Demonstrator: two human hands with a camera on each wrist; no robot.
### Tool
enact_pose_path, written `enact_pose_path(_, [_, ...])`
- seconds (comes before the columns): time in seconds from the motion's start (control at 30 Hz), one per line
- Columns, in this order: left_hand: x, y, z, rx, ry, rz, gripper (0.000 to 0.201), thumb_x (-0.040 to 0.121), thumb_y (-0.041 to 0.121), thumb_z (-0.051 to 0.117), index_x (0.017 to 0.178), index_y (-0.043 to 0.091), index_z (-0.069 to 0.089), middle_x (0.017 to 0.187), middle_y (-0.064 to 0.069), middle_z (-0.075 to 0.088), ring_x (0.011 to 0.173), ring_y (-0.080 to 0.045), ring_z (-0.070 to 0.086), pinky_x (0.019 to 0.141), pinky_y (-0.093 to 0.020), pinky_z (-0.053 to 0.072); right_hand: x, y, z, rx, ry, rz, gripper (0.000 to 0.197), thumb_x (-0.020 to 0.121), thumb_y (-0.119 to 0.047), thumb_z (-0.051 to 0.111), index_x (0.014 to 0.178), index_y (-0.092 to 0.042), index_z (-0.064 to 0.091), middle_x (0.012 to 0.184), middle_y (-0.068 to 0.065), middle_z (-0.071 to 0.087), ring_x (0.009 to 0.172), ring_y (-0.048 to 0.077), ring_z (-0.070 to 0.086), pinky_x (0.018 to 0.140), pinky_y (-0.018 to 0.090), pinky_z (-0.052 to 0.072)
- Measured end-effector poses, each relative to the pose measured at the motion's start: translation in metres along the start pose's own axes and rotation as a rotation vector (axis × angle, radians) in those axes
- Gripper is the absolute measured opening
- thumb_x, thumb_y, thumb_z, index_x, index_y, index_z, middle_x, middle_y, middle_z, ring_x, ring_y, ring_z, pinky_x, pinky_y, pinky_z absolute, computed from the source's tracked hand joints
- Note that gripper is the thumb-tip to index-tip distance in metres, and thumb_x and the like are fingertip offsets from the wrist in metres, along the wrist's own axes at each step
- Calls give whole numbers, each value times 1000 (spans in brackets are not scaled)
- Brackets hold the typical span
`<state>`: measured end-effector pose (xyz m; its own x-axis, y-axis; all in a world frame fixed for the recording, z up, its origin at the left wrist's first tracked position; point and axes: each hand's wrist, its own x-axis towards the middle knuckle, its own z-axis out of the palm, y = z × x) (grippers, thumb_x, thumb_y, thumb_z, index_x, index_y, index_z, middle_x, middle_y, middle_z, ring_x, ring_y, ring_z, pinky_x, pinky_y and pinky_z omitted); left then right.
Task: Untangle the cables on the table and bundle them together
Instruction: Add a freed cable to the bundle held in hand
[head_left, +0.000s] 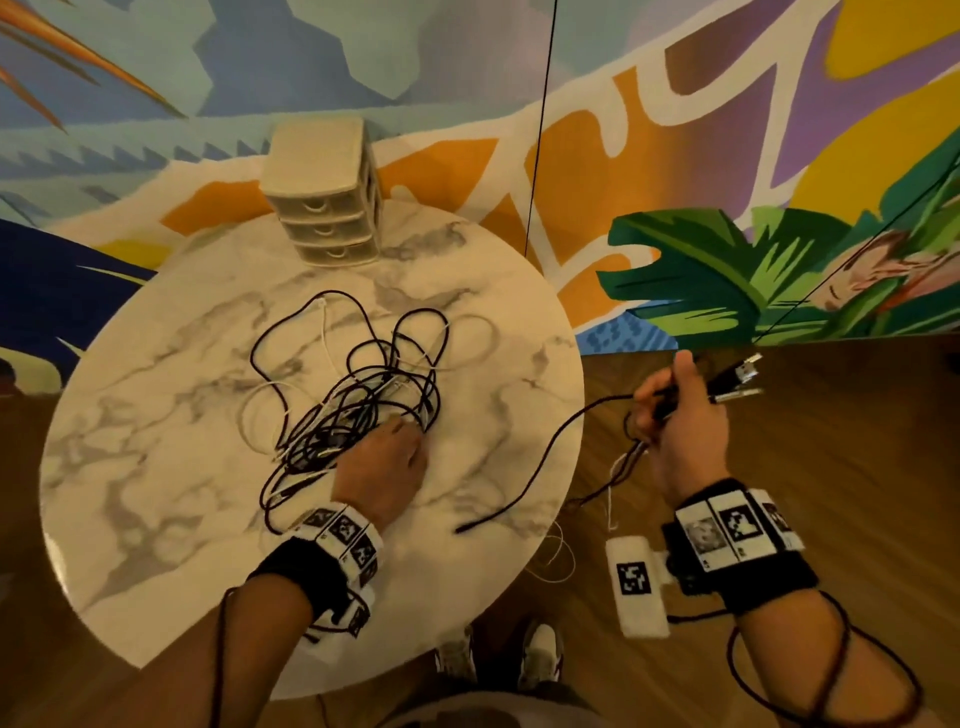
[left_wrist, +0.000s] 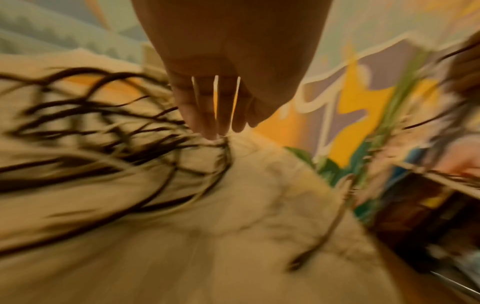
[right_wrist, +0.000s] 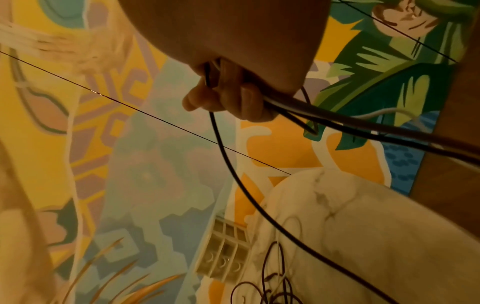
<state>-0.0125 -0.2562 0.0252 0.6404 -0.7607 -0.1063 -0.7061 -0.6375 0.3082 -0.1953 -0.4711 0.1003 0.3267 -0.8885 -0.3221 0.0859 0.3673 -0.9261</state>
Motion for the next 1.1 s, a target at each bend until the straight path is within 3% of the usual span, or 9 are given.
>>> enact_pose_path(0.17, [10,121,-34,-246,-176,248,46,91,54,47,129,29,43,80,9,51,76,-13,53,68,-31,44,-13,-3,0,-150,-34,10,55,100,-36,40,52,-16,54,44,-5,50,38,7,41,41,18,31])
enact_pose_path(0.33, [29,194,-53,-279,-211,402,28,99,34,42,117,23,59,85,-1,64,84,-23,62,68,-33,47,-13,-25,-22,-163,-93,-83,59,101,-42,34,71,-5,69,41,-2,45,38,11,35,42,21,25])
enact_pose_path(0.47, [27,207,-57,-662,-180,407,31,97,26,48,67,29,54,52,11,53,56,-7,54,55,-22,39,-13,-43,-53,-181,-56,-185,56,102,-41,28,82,-14,73,42,-5,44,41,12,36,43,22,28])
enact_pose_path(0.67, [-8,180,58,-96,-726,234,28,96,36,44,99,15,62,95,-7,67,89,-23,64,81,-35,51,-12,-49,-89,-171,-8,-227,58,103,-40,25,85,-13,74,45,1,47,40,16,34,41,21,25])
enact_pose_path(0.77, [-14,180,73,170,-965,197,35,94,38,48,108,9,59,109,-12,66,98,-27,64,80,-32,48,-13,-52,-105,-161,-23,-232,57,103,-40,25,93,-12,73,50,5,55,40,17,35,44,26,27])
enact_pose_path(0.87, [0,210,53,109,-799,260,38,89,44,53,118,19,55,114,-3,61,101,-20,60,88,-35,48,-16,-59,-110,-223,-76,-220,55,104,-32,25,93,-10,73,64,7,68,56,21,59,59,25,45])
enact_pose_path(0.97, [15,271,3,-440,-505,502,49,86,35,63,131,20,48,130,0,50,112,-11,51,94,-23,41,-14,-72,-108,-399,-183,-238,51,104,-30,27,91,-12,73,90,6,73,83,15,67,78,22,49])
enact_pose_path(1.03, [13,318,-24,-570,-396,501,36,91,19,59,126,12,53,124,-7,57,97,0,54,88,-7,39,-10,-88,-106,-453,-251,-205,48,103,-32,31,92,-13,73,95,12,71,68,10,63,65,17,48])
enact_pose_path(1.1, [8,335,-31,-768,-357,252,22,97,7,44,113,0,57,98,-20,62,80,-14,60,84,-18,45,-5,-105,-107,-414,-298,-184,47,102,-36,34,98,-9,72,86,18,65,48,7,53,44,18,41])
